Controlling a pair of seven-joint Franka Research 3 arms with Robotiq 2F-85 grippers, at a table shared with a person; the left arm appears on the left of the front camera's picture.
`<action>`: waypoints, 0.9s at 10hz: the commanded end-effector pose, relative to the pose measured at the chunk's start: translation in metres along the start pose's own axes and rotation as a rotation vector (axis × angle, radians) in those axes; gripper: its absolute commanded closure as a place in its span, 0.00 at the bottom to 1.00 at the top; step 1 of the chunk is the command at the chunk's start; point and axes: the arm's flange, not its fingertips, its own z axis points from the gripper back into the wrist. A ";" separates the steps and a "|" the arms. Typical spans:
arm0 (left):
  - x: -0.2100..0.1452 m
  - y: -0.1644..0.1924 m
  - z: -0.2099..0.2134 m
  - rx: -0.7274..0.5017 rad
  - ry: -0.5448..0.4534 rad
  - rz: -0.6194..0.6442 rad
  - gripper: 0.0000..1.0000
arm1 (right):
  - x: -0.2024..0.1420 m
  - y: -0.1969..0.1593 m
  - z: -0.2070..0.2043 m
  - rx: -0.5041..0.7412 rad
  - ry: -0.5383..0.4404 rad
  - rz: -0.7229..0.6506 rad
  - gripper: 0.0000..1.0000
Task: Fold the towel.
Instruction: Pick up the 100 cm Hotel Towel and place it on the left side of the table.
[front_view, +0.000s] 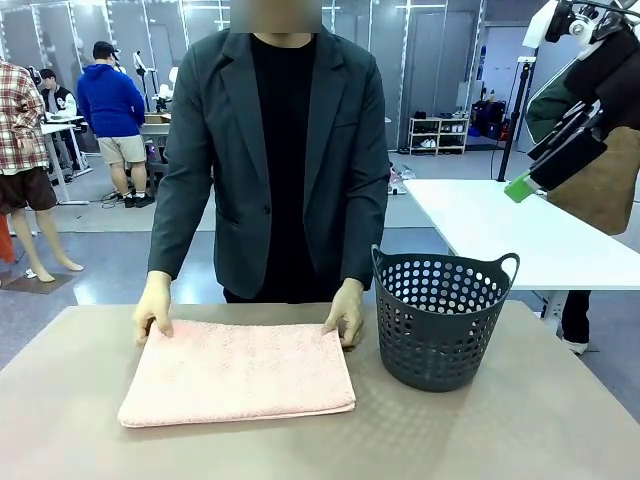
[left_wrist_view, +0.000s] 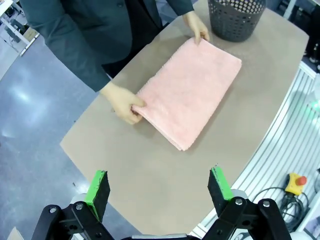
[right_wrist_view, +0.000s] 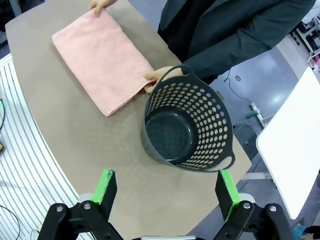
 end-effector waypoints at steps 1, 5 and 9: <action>0.000 -0.002 0.001 0.012 0.006 0.019 0.00 | -0.001 0.001 0.000 -0.009 0.002 -0.019 0.00; 0.000 -0.002 0.001 0.012 0.006 0.019 0.00 | -0.001 0.001 0.000 -0.009 0.002 -0.019 0.00; 0.000 -0.002 0.001 0.012 0.006 0.019 0.00 | -0.001 0.001 0.000 -0.009 0.002 -0.019 0.00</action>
